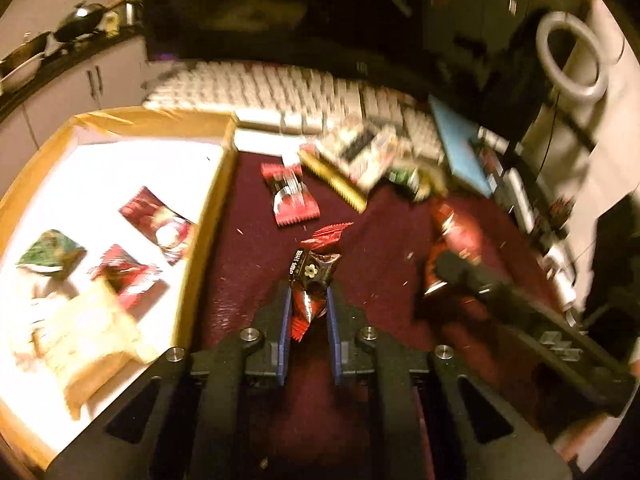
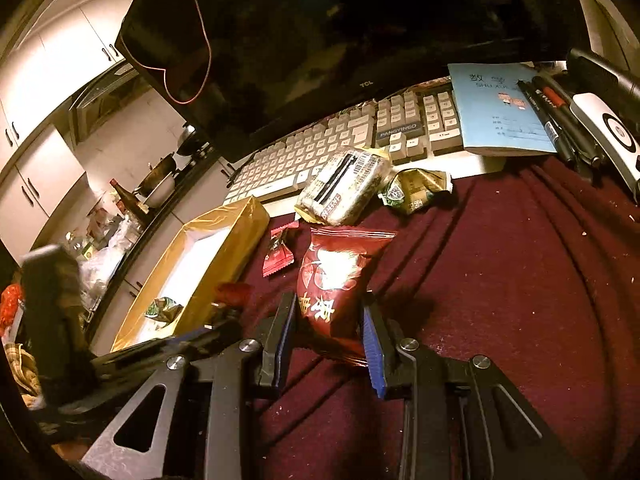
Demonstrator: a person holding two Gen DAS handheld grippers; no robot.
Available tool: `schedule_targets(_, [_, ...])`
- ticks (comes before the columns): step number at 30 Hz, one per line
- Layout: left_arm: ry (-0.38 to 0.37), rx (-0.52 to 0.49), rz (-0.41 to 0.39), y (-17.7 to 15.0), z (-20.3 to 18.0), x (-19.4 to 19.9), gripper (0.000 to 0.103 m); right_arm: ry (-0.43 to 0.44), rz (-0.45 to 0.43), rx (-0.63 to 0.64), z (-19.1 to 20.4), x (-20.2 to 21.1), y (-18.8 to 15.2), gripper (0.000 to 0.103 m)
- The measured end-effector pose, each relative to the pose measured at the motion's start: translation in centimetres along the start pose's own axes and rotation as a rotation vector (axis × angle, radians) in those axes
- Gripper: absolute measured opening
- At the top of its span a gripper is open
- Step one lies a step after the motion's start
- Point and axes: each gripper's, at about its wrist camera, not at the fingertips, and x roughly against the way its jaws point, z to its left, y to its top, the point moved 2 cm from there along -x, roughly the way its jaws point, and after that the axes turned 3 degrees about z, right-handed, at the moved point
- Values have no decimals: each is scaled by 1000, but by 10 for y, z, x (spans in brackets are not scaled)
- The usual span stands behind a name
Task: Organize snacks
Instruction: 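Carry both held snacks over the tray and lower them in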
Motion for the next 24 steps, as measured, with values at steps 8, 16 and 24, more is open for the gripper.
schedule_targets(8, [87,95,-186,11,58,67,13,-41,-41,190,56,16,7,32])
schedule_targets(16, [218,303,-191,-7,148,62,13,90,89,375,163,-39,1,31])
schedule_targets(24, [256,340,-203,-18,162,62,13,129,179,423,187,-96,-1,32])
